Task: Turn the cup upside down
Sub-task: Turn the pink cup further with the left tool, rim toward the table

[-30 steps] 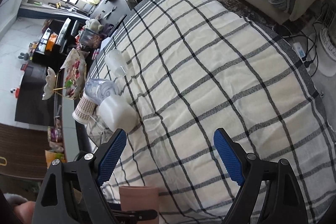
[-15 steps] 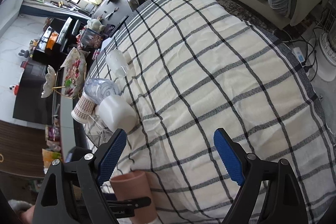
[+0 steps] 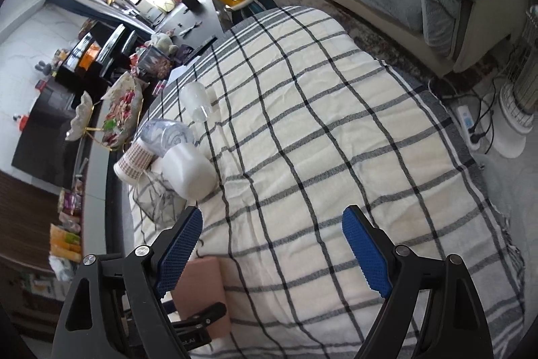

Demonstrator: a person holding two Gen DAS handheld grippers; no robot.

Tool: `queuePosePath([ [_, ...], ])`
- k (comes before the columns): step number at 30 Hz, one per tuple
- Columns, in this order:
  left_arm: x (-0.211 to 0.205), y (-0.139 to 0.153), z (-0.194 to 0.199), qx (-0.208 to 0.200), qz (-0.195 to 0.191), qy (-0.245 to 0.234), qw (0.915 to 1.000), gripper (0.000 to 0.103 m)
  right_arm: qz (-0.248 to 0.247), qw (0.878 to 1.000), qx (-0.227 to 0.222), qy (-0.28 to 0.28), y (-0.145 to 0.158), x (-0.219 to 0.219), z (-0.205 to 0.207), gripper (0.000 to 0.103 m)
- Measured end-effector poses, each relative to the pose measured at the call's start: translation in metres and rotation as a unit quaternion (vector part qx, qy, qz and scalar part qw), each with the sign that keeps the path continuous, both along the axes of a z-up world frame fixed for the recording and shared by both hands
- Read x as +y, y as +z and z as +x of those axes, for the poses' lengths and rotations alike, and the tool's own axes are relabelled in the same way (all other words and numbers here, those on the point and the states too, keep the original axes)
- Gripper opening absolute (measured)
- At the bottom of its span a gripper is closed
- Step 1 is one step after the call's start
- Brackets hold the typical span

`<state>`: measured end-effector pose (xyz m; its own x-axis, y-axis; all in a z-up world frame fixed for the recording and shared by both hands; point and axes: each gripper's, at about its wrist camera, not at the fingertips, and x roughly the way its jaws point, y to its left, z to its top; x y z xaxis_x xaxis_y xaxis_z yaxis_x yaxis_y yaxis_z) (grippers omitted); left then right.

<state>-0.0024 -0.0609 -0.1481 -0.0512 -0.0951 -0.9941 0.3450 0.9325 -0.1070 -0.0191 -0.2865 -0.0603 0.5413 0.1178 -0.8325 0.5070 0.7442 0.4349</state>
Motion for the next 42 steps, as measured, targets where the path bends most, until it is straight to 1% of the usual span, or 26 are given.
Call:
queuePosePath([
  [3,0.011,0.001,-0.022,-0.053,-0.017,0.004,0.9984,0.09,-0.009,1.0,0.002,0.01,-0.001,0.008,-0.012,0.085],
  [5,0.017,0.0,-0.034,-0.08,-0.018,0.009,0.9966,0.091,-0.019,1.0,0.005,0.015,-0.002,0.011,-0.017,0.085],
  [7,0.024,-0.005,-0.048,-0.097,-0.03,0.021,0.9947,0.091,-0.03,0.999,0.008,0.019,-0.003,0.015,-0.023,0.085],
  [10,0.026,-0.005,-0.057,-0.133,-0.039,0.033,0.9898,0.091,-0.043,0.999,0.009,0.023,-0.003,0.019,-0.029,0.085],
  [12,0.027,-0.001,-0.055,-0.147,-0.041,0.036,0.9876,0.091,-0.048,0.999,0.008,0.023,-0.002,0.021,-0.031,0.085],
  [13,0.027,-0.003,-0.057,-0.145,-0.042,0.038,0.9878,0.09,-0.05,0.998,0.008,0.024,-0.002,0.022,-0.031,0.085],
  [14,0.028,-0.006,-0.059,-0.139,-0.045,0.04,0.9885,0.087,-0.05,0.998,0.009,0.024,-0.002,0.023,-0.031,0.085],
  [15,0.026,-0.009,-0.059,-0.133,-0.049,0.042,0.989,0.078,-0.047,0.999,0.01,0.025,-0.002,0.023,-0.031,0.085],
  [16,0.027,-0.012,-0.06,-0.122,-0.058,0.039,0.9901,0.073,-0.046,0.999,0.01,0.026,-0.002,0.023,-0.032,0.085],
  [17,0.028,-0.008,-0.049,-0.117,-0.061,0.036,0.9907,0.065,-0.047,0.998,0.01,0.027,-0.002,0.024,-0.032,0.085],
  [20,0.033,-0.005,-0.052,-0.117,-0.058,0.029,0.9909,0.064,-0.046,0.999,0.01,0.025,-0.003,0.024,-0.032,0.085],
  [22,0.04,0.0,-0.05,-0.109,-0.065,0.032,0.9914,0.064,-0.043,0.999,0.01,0.024,-0.004,0.024,-0.032,0.085],
  [23,0.029,0.0,-0.051,-0.108,-0.063,0.03,0.9917,0.064,-0.043,0.999,0.01,0.025,-0.004,0.023,-0.032,0.085],
  [24,0.03,0.006,-0.051,-0.105,-0.061,0.021,0.9924,0.064,-0.039,0.999,0.009,0.024,-0.003,0.023,-0.032,0.085],
  [27,0.021,0.015,-0.045,-0.085,-0.055,0.002,0.9949,0.064,-0.02,1.0,0.0,0.024,-0.001,0.022,-0.03,0.085],
  [29,0.02,0.024,-0.039,-0.063,-0.043,-0.012,0.997,0.064,-0.002,1.0,-0.009,0.025,0.002,0.023,-0.028,0.085],
  [33,0.015,0.036,-0.023,0.004,-0.008,-0.036,0.9993,0.064,0.032,0.999,-0.026,0.018,0.011,0.021,-0.02,0.085],
  [34,0.015,0.038,-0.018,0.03,0.003,-0.039,0.9988,0.064,0.038,0.999,-0.028,0.015,0.013,0.02,-0.018,0.085],
  [36,0.012,0.04,-0.011,0.069,0.026,-0.047,0.9962,0.064,0.059,0.998,-0.035,0.008,0.016,0.017,-0.013,0.085],
  [37,0.009,0.041,-0.007,0.092,0.043,-0.055,0.9933,0.064,0.07,0.997,-0.036,0.006,0.016,0.015,-0.01,0.085],
  [38,0.007,0.041,-0.004,0.106,0.058,-0.061,0.9909,0.064,0.077,0.996,-0.036,0.005,0.017,0.014,-0.007,0.085],
  [39,0.003,0.041,-0.001,0.119,0.075,-0.068,0.9877,0.064,0.09,0.995,-0.034,0.003,0.015,0.013,-0.002,0.085],
  [40,-0.001,0.041,0.005,0.138,0.098,-0.076,0.9827,0.064,0.1,0.994,-0.032,0.002,0.013,0.011,0.001,0.085],
  [42,-0.007,0.038,0.013,0.161,0.126,-0.08,0.9756,0.064,0.127,0.992,-0.024,-0.005,0.006,0.005,0.01,0.086],
])
